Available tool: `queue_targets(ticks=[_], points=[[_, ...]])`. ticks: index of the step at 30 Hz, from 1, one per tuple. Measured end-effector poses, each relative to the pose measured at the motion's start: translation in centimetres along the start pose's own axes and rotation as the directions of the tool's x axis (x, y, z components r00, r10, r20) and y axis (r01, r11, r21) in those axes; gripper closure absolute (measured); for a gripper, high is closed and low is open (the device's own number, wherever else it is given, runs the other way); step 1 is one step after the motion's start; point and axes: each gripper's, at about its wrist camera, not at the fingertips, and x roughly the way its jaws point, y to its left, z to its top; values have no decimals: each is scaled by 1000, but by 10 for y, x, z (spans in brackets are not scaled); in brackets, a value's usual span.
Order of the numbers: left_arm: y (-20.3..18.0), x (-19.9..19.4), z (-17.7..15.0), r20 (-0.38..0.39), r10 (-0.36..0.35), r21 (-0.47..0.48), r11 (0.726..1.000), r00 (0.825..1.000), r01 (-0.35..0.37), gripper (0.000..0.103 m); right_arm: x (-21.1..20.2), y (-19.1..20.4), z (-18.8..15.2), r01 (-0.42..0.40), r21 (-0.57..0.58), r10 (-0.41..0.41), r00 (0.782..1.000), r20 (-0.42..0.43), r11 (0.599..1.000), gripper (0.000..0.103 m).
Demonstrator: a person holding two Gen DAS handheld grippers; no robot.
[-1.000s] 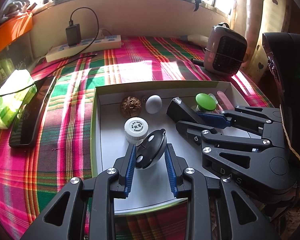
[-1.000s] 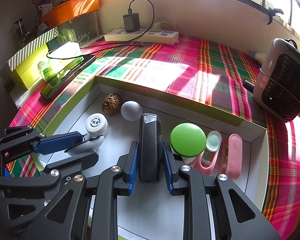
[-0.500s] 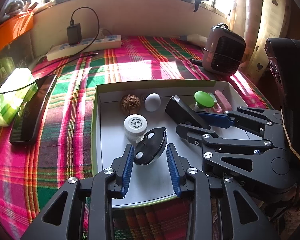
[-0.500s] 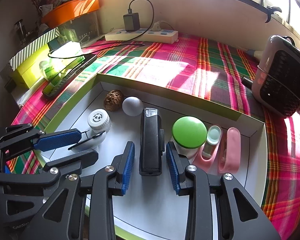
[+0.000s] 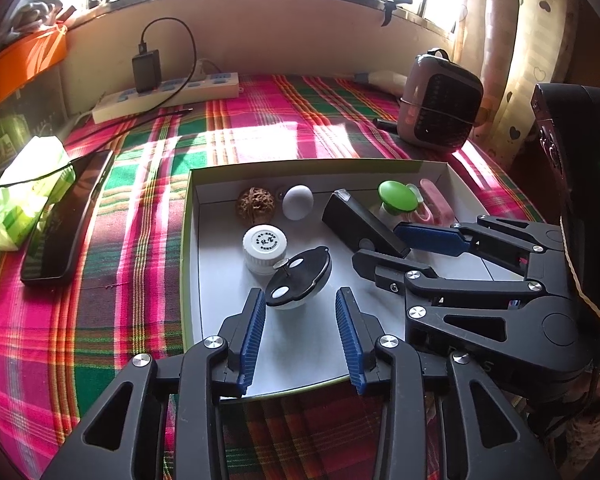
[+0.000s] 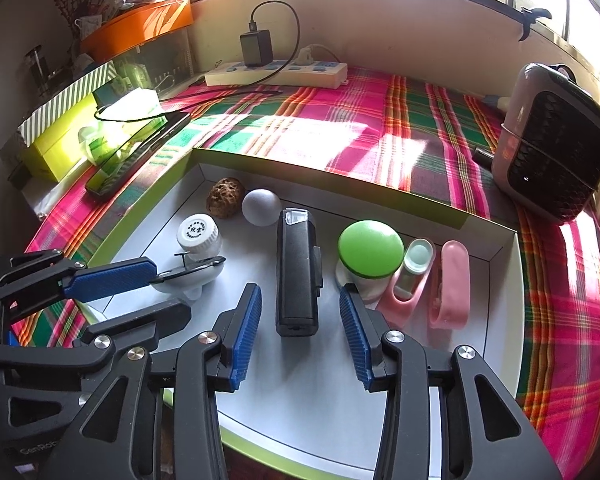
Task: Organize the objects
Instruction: 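Withdraw both open tools from the box toward the remaining objects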
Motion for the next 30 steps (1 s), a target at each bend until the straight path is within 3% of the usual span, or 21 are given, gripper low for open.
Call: queue_targets(ticks=[30], points=[[-4,-39,-22,65,-17,1,1000,998,17,68,-49,11,-29,-9,69,4,997,77,998,59]])
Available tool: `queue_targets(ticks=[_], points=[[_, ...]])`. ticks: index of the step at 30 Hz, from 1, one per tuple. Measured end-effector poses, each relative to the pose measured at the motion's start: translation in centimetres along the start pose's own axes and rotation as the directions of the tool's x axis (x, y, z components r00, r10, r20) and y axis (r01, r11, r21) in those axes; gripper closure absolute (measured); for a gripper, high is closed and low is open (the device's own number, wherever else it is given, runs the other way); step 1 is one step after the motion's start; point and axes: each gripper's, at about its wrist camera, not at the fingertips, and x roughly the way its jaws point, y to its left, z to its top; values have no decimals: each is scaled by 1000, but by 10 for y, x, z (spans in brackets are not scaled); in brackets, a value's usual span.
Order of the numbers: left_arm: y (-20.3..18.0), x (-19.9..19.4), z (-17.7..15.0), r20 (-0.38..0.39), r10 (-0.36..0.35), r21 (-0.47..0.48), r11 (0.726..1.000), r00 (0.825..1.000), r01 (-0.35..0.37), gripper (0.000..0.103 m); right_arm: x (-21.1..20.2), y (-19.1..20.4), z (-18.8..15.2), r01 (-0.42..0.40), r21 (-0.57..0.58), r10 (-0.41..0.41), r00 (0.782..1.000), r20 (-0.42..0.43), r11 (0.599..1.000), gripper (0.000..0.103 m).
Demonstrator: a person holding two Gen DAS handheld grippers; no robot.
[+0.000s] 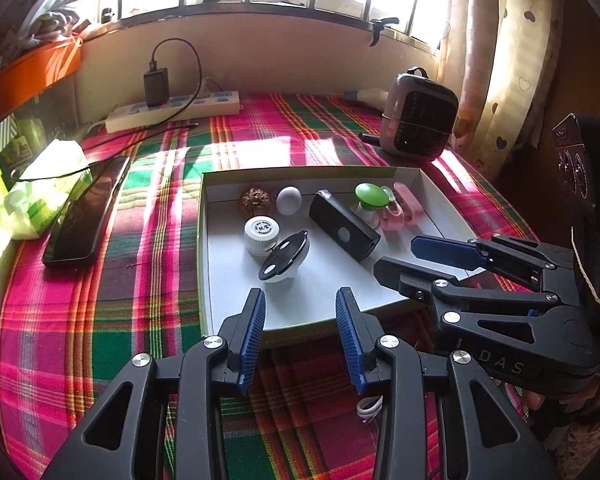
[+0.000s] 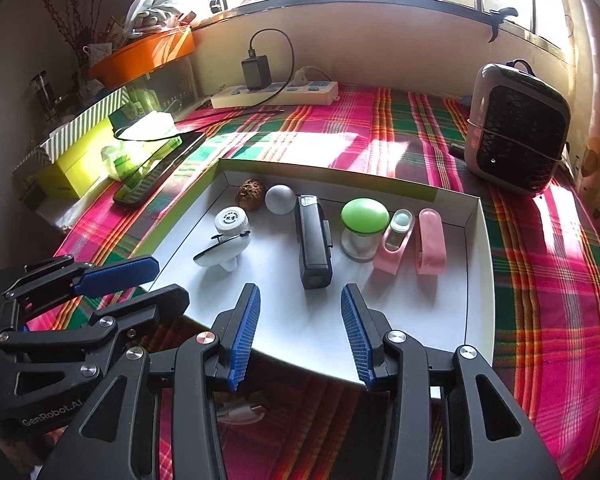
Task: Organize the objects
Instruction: 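Withdraw both open tools from the box toward the remaining objects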
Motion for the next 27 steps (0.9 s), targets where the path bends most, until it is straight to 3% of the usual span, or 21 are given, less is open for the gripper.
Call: queue_targets(ticks=[13,23,27], points=[[8,-23,-17,29,-1,-31,1000,1000,2,68,-31,9,-26,1,31,-2,999,42,1000,59],[15,-27,-31,21,-9,-60,998,1000,10,68,-31,16,-50,8,52,-9,1000,9,999,57],[19,-26,-39,9,-12,-69,998,1000,13,68,-27,23,-56,-5,59,5,1000,-6,998,50]])
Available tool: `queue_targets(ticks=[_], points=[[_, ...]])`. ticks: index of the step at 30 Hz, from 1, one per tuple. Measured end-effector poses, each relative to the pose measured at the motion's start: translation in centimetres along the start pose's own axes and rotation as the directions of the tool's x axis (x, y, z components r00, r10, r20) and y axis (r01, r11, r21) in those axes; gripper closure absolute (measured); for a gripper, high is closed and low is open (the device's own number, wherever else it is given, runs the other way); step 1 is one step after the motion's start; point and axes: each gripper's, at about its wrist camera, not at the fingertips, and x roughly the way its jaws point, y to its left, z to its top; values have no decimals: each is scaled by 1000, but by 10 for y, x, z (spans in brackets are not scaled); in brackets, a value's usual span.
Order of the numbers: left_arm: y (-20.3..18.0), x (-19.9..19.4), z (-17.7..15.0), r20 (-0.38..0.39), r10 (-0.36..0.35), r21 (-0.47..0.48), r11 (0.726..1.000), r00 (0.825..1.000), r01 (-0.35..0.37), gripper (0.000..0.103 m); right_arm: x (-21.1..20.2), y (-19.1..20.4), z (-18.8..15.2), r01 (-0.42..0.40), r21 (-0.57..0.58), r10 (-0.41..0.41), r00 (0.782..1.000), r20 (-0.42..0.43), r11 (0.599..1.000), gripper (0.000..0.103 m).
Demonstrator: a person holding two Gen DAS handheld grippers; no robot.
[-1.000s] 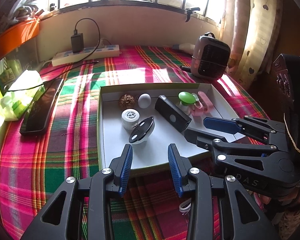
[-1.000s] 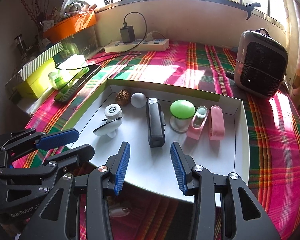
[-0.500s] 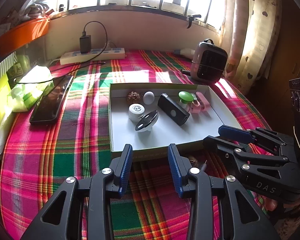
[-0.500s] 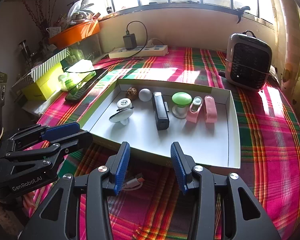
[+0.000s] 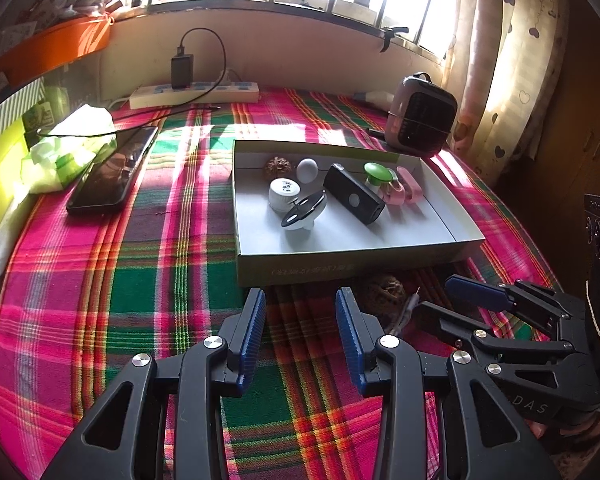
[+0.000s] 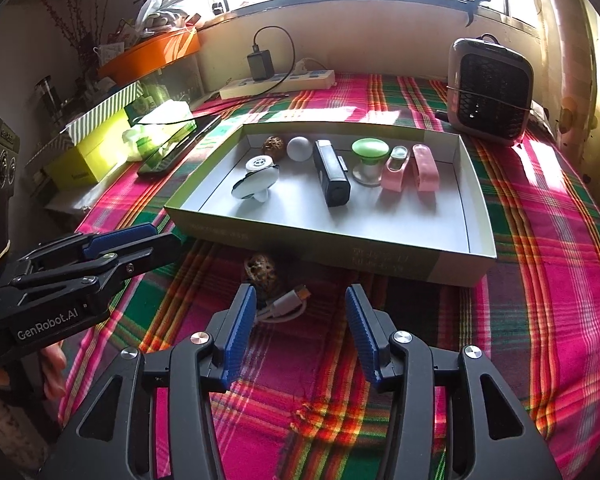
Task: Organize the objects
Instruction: 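Withdraw both open tools from the box toward the remaining objects, then close the right tool on the coiled white USB cable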
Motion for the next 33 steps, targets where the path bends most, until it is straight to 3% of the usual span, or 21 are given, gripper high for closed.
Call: queue_targets(ticks=[9,18,33], points=[[10,-1,-10,-12,-9,-22,1000,1000,8,68,11,19,-6,23,-10,-23,999,-25,1000,47],[16,-2,-14,-18,-13,-26,1000,1000,13,68,20,21,-3,48,55,-47,998,-29,997,45],[16,1,-14,-25,-34,-20,999,999,33,68,20,22,-7,205,-8,-205,977,-52,979,45]])
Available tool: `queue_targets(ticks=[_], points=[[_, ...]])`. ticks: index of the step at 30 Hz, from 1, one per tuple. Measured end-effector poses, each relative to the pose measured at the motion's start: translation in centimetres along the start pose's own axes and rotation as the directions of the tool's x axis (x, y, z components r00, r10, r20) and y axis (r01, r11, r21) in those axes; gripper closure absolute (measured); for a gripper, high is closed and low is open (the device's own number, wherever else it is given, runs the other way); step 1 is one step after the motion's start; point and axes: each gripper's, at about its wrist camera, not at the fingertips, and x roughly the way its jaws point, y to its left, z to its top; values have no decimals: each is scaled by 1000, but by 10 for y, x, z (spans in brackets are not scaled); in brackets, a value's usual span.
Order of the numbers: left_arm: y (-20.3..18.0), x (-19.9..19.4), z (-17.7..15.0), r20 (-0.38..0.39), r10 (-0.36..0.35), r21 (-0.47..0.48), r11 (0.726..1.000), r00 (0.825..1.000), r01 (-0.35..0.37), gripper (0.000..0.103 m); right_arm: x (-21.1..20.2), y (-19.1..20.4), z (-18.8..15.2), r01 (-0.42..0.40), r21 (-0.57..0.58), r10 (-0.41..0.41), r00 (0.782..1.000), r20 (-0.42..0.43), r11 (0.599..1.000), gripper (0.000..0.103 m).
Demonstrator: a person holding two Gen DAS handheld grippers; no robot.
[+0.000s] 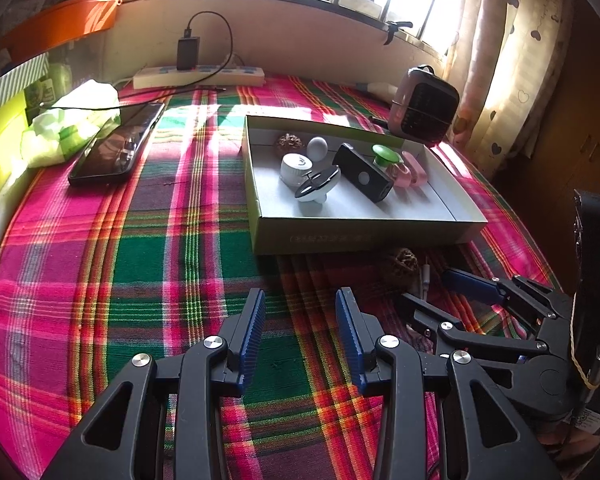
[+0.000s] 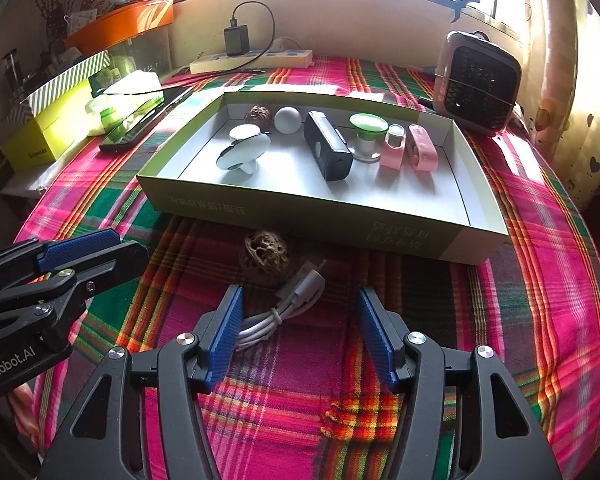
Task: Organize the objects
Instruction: 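Close the right tool on the coiled white USB cable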
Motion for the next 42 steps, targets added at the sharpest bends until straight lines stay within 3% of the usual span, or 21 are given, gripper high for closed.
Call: queue_targets(ticks=[10,26,28,32,42], points=[[-3,4,-1,-7,-13,9,1000,1000,13,68,-5,-22,-6,40,41,-40,999,-5,998,45],[-9,9,0,-25,-29,16,999,999,29,68,2,-16,1,-29,-15,29,999,19,999,45],[-11,11,1,-27,-31,20,999,999,31,68,1,-17,1,-34,-11,34,999,22,999,47],[-15,14,3,-33,-37,26,999,999,37,68,0,-21,1,-42,-9,43,999,28,999,60],[-26,21,8,-51,-35,46,998,998,37,68,-1,-27,1,-52,-18,52,998,31,999,75]])
